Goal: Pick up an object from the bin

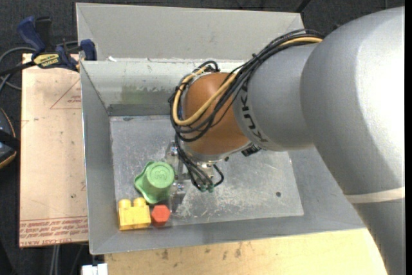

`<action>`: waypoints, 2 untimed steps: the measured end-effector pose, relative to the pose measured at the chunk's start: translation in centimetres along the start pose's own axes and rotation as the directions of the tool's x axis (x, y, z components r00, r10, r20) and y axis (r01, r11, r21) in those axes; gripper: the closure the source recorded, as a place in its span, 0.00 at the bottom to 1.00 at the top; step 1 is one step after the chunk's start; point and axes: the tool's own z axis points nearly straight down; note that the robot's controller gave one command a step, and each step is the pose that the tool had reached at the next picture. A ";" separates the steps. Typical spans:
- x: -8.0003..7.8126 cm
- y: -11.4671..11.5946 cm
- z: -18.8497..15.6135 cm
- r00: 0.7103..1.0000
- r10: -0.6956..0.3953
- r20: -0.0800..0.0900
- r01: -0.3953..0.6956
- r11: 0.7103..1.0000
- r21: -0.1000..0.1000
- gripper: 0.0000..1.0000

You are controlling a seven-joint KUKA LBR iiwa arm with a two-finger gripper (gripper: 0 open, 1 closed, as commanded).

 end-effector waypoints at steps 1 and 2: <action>3.3 3.6 -2.7 0.989 0.147 -0.006 -0.147 0.989 0.005 0.00; 4.5 2.9 -2.6 0.993 0.121 -0.007 -0.121 0.993 0.008 0.00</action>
Offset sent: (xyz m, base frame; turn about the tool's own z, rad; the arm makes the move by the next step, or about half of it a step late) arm -0.0338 0.0324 0.0264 0.1522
